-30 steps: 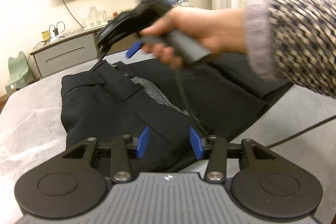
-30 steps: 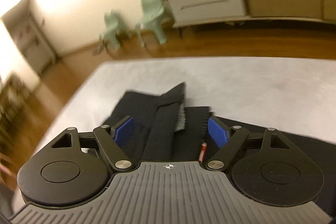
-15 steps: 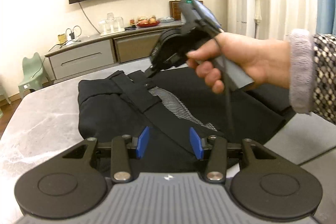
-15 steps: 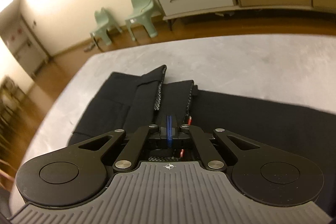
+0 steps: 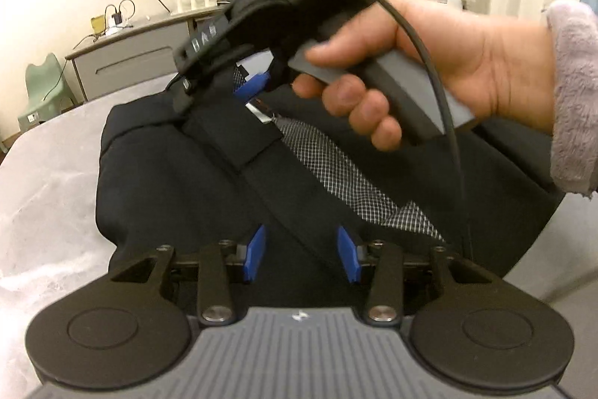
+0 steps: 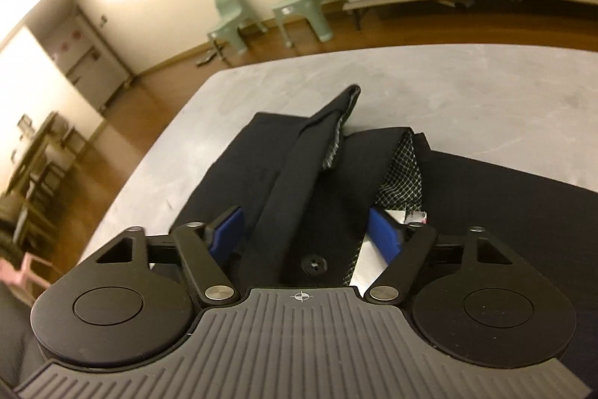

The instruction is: Fold clothes

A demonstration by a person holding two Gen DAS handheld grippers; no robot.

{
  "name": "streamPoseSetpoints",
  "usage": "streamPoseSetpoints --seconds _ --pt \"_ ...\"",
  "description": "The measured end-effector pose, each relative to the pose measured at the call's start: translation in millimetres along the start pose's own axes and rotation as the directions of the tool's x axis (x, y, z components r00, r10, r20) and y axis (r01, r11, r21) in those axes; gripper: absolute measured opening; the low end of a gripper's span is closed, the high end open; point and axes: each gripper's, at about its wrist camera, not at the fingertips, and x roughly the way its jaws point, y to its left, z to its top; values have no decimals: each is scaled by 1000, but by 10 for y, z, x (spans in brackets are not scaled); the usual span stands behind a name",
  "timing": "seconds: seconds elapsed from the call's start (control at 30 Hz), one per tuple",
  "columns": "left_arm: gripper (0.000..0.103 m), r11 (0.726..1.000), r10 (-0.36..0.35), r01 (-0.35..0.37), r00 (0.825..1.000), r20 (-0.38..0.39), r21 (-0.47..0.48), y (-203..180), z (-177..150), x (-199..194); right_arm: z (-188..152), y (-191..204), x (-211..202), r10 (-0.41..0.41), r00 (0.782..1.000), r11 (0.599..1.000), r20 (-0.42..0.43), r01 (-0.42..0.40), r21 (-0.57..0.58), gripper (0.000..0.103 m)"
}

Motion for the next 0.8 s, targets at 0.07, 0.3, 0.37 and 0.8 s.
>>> streamPoseSetpoints --seconds 0.07,0.3,0.37,0.8 --pt "41 1000 0 0 1000 14 4 -14 26 -67 -20 24 17 -8 1000 1000 -16 8 2 27" --pt "45 999 -38 35 983 180 21 -17 194 -556 -171 -43 -736 -64 990 993 124 52 104 22" --pt "45 999 -33 31 984 174 11 16 204 -545 -230 -218 -851 -107 988 985 112 90 149 22" --pt "45 998 -9 9 1000 -3 65 5 2 -86 -300 -179 -1027 -390 916 921 90 389 30 65"
